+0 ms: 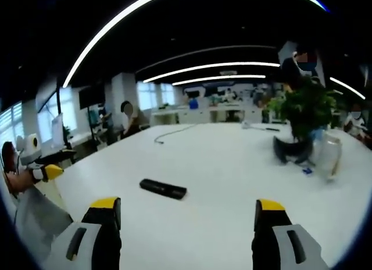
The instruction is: Press the specified remote control buttons in sequence, fully releasing each button before pressing the next.
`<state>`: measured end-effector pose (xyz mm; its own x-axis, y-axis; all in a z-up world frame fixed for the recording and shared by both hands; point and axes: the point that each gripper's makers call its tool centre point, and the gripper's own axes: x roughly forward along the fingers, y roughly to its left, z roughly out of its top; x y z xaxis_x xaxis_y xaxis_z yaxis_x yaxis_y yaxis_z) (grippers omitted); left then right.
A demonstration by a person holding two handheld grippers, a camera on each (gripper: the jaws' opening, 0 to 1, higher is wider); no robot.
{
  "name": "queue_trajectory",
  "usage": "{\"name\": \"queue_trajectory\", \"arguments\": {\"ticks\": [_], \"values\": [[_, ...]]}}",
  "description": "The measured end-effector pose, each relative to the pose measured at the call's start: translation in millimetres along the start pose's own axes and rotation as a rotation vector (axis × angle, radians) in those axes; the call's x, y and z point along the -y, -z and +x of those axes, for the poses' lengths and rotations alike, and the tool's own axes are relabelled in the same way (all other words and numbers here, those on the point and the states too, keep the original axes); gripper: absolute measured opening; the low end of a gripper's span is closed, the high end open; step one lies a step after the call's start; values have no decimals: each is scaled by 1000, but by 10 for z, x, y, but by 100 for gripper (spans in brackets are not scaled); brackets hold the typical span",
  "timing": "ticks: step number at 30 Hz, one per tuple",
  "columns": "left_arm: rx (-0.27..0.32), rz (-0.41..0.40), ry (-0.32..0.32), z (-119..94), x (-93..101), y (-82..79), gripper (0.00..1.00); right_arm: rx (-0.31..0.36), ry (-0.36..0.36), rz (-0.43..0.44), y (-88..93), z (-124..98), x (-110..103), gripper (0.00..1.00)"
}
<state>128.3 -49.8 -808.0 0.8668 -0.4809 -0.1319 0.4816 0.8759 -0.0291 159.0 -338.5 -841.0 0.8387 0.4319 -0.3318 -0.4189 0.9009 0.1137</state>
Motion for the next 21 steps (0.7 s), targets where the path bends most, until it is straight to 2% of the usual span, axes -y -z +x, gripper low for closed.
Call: {"name": "queue_trajectory", "arguments": {"ticks": [15, 21], "values": [[-24, 1, 29, 23, 49, 53, 97, -12, -6, 15, 32, 8, -3, 93], [-17, -6, 24, 17, 27, 42, 97, -24, -9, 8, 53, 19, -17, 92]]}}
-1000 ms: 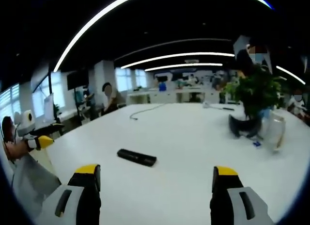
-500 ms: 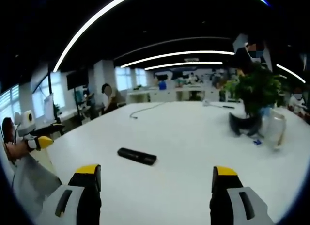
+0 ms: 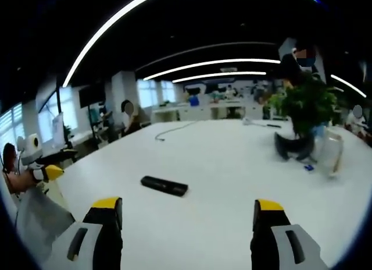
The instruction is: Press the specified remote control buttons in sequence, fully releasing each button before pressing the next.
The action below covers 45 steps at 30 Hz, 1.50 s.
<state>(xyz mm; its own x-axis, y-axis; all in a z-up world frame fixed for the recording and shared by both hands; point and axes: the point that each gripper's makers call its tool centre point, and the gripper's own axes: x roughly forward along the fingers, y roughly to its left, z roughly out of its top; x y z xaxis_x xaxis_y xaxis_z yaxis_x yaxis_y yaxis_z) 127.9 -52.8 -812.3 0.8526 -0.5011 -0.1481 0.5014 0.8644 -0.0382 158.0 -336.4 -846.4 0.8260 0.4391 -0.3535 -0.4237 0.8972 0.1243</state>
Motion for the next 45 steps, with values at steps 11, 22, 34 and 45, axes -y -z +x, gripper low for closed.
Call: {"name": "queue_trajectory", "arguments": {"ticks": [11, 22, 34, 45], "values": [[-5, -6, 4, 11, 9, 2, 97, -3, 5, -17, -5, -4, 9, 90], [-11, -3, 4, 22, 11, 5, 96, -18, 1, -15, 15, 9, 8, 89], [-15, -3, 8, 18, 15, 17, 96, -19, 0, -15, 19, 6, 3, 89], [-30, -1, 12, 25, 32, 44, 96, -3, 2, -2, -3, -7, 15, 89]]}}
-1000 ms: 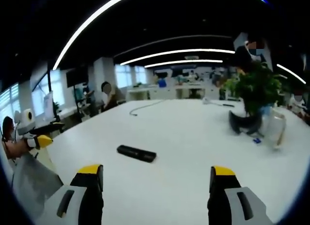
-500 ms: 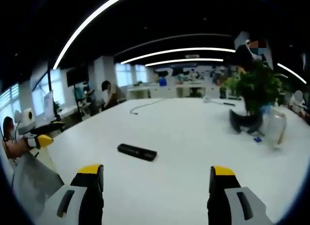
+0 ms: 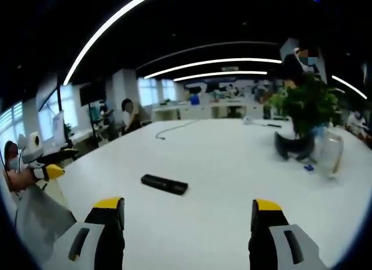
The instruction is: Press the specified remote control buttons in sequence, fully releasing each button before pressing the next.
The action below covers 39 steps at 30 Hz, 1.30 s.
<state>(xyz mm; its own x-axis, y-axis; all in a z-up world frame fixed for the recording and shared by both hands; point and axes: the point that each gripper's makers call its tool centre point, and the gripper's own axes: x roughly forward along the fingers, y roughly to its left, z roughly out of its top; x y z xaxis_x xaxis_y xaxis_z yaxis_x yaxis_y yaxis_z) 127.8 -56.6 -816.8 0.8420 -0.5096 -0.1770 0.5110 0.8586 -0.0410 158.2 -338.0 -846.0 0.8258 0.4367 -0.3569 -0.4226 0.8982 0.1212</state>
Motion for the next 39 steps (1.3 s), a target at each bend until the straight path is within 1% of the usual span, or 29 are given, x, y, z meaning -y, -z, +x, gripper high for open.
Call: {"name": "queue_trajectory", "arguments": {"ticks": [10, 23, 39], "values": [[8, -5, -25, -13, -55, -9, 96, -28, -22, -8, 50, 26, -45, 88], [-1, -2, -15, -8, -30, 12, 96, -21, -11, 7, 55, 3, -9, 87], [0, -5, -18, -12, -42, 10, 96, -35, -13, 4, 78, 7, -14, 86]]}}
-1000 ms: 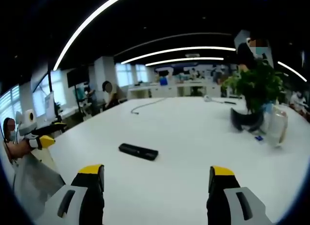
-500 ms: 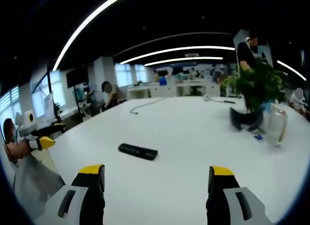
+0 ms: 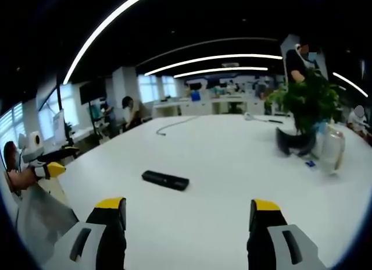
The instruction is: Press the specified remote control buttons in sequence, fully releasing each button before pressing the next.
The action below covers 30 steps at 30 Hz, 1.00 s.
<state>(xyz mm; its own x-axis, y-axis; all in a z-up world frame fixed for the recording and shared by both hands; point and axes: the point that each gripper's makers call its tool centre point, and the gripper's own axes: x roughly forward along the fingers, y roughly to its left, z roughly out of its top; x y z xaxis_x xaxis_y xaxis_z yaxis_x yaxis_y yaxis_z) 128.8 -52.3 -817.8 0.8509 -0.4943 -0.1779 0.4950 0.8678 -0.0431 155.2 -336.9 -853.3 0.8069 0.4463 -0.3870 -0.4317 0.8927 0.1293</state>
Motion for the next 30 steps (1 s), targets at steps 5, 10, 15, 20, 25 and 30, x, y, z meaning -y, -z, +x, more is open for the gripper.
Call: {"name": "queue_trajectory", "arguments": {"ticks": [5, 10, 15, 20, 25, 30], "values": [[-2, 1, 0, 1, 1, 2, 96, -5, 1, 0, 8, -3, 8, 86], [-2, 0, 0, 2, 4, -3, 96, -8, 1, 0, 9, -5, 4, 85], [-1, 1, 1, 4, 6, -7, 96, -12, 0, -2, 12, -1, 2, 85], [-3, 1, 3, 9, 10, -6, 96, -15, -1, -3, 14, 3, 1, 85], [-6, 1, 8, 14, 18, -2, 96, -18, -3, -6, 17, 8, -2, 85], [-9, 2, 11, 15, 25, 4, 96, -21, -3, -6, 24, 8, 0, 85]]}}
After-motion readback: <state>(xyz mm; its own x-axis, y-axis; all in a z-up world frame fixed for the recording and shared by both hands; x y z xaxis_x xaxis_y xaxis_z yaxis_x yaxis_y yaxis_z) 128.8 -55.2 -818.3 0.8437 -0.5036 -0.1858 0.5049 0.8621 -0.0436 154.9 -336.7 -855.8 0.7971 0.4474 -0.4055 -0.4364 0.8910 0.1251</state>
